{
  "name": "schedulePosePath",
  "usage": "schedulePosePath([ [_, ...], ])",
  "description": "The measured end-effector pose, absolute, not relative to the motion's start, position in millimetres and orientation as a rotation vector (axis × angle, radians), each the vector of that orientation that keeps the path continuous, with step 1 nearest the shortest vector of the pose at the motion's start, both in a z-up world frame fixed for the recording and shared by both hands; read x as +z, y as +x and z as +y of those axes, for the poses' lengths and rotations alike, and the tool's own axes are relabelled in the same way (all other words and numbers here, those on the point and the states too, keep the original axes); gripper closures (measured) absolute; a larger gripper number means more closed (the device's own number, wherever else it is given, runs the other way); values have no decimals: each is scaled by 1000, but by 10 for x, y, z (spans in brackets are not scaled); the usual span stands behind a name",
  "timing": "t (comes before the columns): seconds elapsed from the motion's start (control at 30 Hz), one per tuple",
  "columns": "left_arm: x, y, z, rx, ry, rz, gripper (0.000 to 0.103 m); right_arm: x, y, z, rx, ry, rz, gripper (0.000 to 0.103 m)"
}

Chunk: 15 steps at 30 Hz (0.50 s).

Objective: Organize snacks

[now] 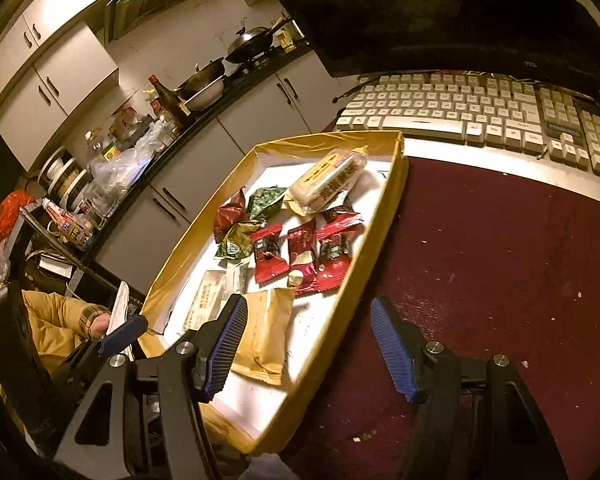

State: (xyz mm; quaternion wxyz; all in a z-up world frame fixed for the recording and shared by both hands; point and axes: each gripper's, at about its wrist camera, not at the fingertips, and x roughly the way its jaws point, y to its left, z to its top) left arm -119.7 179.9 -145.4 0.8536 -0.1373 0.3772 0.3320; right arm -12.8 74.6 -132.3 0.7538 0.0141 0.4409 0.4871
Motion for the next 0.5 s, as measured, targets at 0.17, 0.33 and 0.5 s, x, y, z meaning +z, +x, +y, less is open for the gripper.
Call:
schedulePosePath([
  [0.17, -1490, -1219, 1920, 691, -306, 796, 19, -1324, -189, 849, 1081, 15, 956, 36],
  [0.33, -1528, -1248, 1992, 660, -326, 805, 19, -1316, -240, 943, 1077, -26, 950, 36],
  [0.5, -1532, -1235, 2015, 613, -312, 815, 19, -1293, -257, 1002, 1064, -21, 944, 36],
])
